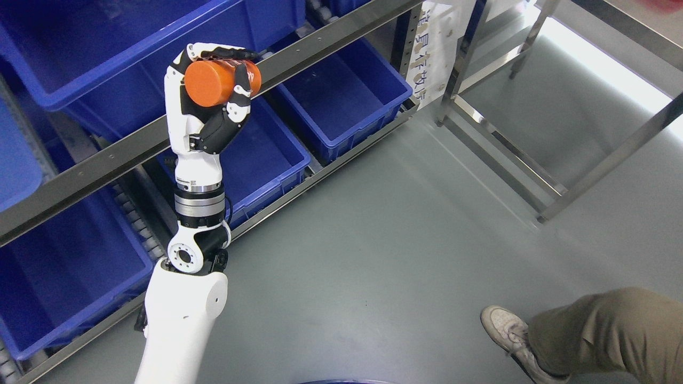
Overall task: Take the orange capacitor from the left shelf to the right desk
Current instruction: 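Hold the capacitor in the left hand while turning toward the steel table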
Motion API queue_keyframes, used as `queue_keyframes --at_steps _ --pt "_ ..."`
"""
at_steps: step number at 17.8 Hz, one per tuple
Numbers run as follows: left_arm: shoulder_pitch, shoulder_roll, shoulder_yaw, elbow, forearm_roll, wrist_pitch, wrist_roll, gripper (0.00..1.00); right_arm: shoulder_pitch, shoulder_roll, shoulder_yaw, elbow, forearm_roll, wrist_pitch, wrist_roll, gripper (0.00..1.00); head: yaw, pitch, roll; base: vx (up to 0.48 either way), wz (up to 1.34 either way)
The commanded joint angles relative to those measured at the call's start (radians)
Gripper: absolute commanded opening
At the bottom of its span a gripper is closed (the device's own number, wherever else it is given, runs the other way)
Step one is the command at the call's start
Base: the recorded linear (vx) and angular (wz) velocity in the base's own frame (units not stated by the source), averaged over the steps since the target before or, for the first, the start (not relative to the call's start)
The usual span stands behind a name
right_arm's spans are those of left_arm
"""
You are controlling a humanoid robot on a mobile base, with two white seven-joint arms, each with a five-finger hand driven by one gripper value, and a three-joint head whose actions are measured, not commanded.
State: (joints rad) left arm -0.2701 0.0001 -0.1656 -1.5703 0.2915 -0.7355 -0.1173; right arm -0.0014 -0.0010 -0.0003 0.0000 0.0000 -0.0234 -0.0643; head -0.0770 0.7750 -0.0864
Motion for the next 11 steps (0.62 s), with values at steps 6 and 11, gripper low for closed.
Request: queue_keyframes --at_steps 6,11 --pt "0.002 0.017 -0.1 -0.004 0.0 0.015 0.004 0.02 0.024 -0.016 -0.01 -0.017 0.006 0.0 0.0 1.0 0.0 0.0 0.0 0.138 -0.47" --pt "0.008 0.017 -0.097 -0.004 0.0 0.024 0.007 0.02 0.024 -0.016 -0.01 -0.017 0.006 0.0 0.0 1.0 0.0 0.0 0.0 0.23 -0.43"
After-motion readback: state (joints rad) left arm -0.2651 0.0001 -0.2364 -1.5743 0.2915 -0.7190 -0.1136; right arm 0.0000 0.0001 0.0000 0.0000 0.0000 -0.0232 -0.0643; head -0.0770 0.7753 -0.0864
